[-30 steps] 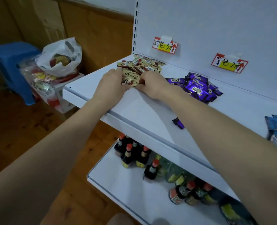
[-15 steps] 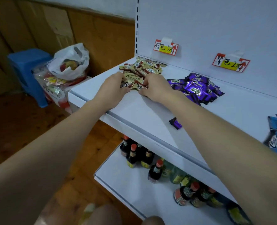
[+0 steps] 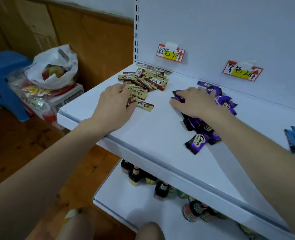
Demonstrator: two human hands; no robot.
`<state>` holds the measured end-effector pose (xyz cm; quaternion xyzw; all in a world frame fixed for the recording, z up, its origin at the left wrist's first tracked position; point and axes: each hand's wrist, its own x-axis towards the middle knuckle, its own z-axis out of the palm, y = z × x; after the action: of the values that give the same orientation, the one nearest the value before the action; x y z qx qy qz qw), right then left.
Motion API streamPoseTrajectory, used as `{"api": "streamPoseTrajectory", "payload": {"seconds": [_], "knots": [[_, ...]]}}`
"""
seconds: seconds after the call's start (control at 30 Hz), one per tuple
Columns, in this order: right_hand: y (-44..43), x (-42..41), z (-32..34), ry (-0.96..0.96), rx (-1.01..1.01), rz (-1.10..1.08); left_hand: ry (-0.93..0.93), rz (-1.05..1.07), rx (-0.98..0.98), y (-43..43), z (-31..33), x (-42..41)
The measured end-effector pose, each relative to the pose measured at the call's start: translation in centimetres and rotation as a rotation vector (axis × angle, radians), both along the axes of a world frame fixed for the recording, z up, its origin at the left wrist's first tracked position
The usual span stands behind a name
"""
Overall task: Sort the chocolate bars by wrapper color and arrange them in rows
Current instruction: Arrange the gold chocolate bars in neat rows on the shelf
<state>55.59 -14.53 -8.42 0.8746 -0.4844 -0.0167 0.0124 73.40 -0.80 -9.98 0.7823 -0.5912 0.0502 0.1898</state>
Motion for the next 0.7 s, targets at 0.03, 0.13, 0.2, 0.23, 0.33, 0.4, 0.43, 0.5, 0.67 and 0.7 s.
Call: {"api": "streamPoseTrajectory", "payload": {"seconds": [0.03, 0.13, 0.2, 0.23, 0.33, 0.4, 0.43, 0.5, 0.67, 0.7], "knots": [[-0.1, -0.2, -0.2, 0.004, 0.006, 0.006, -0.005, -0.016, 0.015, -0.2, -0.1, 0.1], [-0.1, -0.7, -0.3, -0.021, 0.0, 0.005, 0.002, -0.054, 0.032, -0.5, -0.6, 0.5], [0.1, -1.0, -0.3, -0.02, -0.003, -0.015, 0.006, -0.053, 0.039, -0.6, -0.8, 0.6], [0.2, -1.2, -0.2, -0.024, -0.005, -0.029, 0.002, -0.051, 0.038, -0.5, -0.9, 0.6], [0.5, -1.5, 0.0, -0.049, -0.007, -0.071, -0.023, -0.056, 0.031, -0.6, -0.9, 0.6], [0.8, -1.7, 0.1, -0.061, -0.001, -0.078, -0.023, -0.072, 0.022, -0.7, -1.0, 0.7], [0.9, -1.9, 0.0, -0.067, 0.003, -0.081, -0.025, -0.085, 0.016, -0.8, -1.0, 0.7], [1.1, -2.5, 0.0, -0.079, 0.0, -0.09, -0.037, -0.124, 0.005, -1.0, -1.0, 0.9], [1.6, -4.1, -0.1, -0.092, -0.01, -0.143, -0.089, -0.241, -0.025, -1.5, -0.9, 1.7], [1.7, -4.2, -0.1, -0.088, -0.015, -0.153, -0.091, -0.262, -0.026, -1.6, -0.9, 1.9]]}}
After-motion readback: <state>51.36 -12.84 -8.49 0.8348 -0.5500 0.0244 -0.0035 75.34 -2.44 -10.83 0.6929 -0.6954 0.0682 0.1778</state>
